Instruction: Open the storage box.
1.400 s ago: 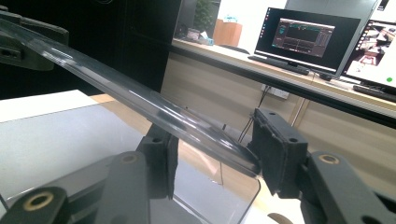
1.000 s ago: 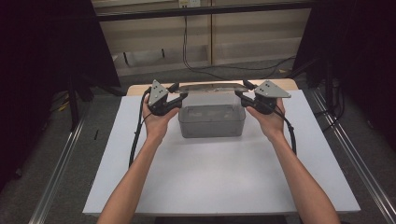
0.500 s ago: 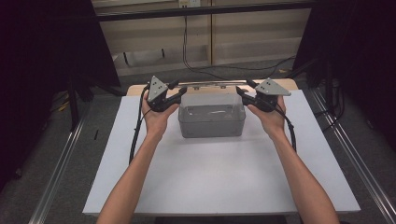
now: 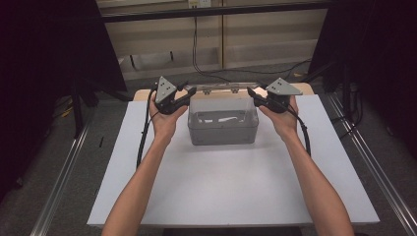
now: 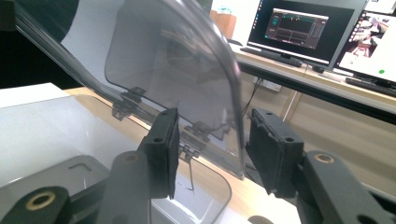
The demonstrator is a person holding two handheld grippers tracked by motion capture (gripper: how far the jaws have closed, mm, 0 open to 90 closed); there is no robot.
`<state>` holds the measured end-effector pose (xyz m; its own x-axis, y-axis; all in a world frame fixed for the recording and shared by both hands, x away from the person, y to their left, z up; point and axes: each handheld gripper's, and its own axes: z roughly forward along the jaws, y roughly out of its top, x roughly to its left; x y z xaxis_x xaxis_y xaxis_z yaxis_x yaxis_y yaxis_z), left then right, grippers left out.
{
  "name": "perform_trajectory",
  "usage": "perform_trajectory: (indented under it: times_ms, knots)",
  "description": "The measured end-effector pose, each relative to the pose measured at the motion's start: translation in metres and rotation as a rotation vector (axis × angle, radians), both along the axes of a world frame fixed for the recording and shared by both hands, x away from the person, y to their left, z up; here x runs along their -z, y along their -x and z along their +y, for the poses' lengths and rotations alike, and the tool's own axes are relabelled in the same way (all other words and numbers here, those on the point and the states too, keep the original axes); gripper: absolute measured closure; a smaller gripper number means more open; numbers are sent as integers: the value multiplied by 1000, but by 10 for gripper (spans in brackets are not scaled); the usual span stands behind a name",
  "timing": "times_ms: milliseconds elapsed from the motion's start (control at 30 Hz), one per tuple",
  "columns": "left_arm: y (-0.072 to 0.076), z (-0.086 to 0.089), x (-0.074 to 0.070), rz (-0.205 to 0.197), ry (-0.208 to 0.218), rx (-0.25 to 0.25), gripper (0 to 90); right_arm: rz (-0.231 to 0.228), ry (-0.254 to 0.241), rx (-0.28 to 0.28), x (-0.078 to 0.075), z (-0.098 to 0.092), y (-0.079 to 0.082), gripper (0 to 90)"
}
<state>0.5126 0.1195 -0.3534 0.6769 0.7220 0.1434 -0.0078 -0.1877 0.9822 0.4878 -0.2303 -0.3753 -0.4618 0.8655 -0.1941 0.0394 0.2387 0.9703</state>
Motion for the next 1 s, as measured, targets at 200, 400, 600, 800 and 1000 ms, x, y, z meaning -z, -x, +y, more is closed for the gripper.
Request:
perform_trajectory:
  times_ms: [200,400,600,800,1000]
  knots:
    - [-4,-1,-1,-7,3,-5,603,-7,7,-2,-1,1,-8,550]
    - [-7,-1,-1,-6,1,-7,607,-8,-1,-16,2,3,-14,595]
    - [-11,-1,3,5,-12,-14,573,-4,-5,-20,1,2,-16,615]
    - [-16,1,9,21,-32,-31,548,-2,-6,-14,2,4,-16,617]
    - [-19,2,12,18,-38,-38,536,-2,0,-11,1,4,-17,618]
